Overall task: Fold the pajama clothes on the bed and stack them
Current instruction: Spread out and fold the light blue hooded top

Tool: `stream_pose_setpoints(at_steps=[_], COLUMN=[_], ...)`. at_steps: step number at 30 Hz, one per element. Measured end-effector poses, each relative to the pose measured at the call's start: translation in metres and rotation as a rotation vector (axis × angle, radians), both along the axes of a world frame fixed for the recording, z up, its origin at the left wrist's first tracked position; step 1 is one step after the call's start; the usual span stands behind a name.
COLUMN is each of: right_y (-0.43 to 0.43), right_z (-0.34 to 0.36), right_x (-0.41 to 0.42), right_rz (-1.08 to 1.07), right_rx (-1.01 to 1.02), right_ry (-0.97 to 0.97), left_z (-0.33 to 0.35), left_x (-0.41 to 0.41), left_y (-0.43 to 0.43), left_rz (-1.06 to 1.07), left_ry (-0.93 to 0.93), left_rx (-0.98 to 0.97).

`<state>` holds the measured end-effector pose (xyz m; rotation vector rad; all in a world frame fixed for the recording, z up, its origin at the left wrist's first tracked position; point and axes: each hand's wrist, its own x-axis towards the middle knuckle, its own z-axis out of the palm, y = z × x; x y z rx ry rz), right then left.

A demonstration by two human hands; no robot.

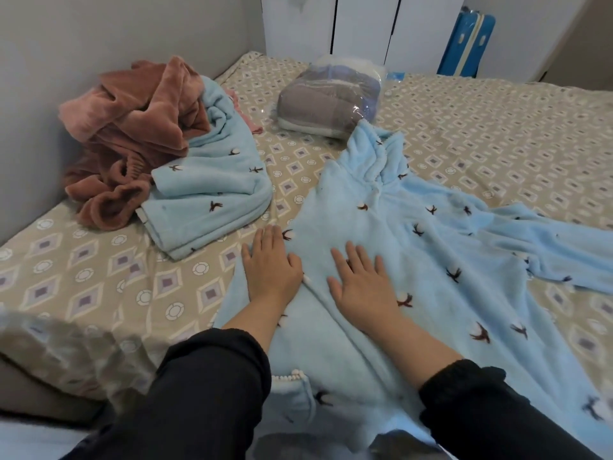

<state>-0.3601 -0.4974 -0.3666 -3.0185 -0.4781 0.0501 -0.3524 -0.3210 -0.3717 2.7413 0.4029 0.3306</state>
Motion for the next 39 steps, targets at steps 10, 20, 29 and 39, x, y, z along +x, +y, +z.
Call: stream_pose_setpoints(at_steps=[10,20,29,39], right_y=[-0.033,-0.059,-0.06,-0.061], right_z=[0.008,0.005,0.009,0.006], right_x=[-0.039,-0.08,-0.084,-0.081], right_rz=[-0.113,-0.06,-0.056,-0.056], right_rx=[0.044,0.106,0.12,0.138], right_ry=[0.064,0.026,0.045,0.019], left_z=[0.003,0.027,0.04,0.013], left_x=[-0.049,-0.117,-0.154,-0.186], left_y=[0.024,0.068,0.089,0.062], left_rz=[-0.012,0.075,-0.042,0.052], left_ry=[0.187,0.071,0.253,-0.078], left_rx=[0.195,-0.478,-0.393,-0.642])
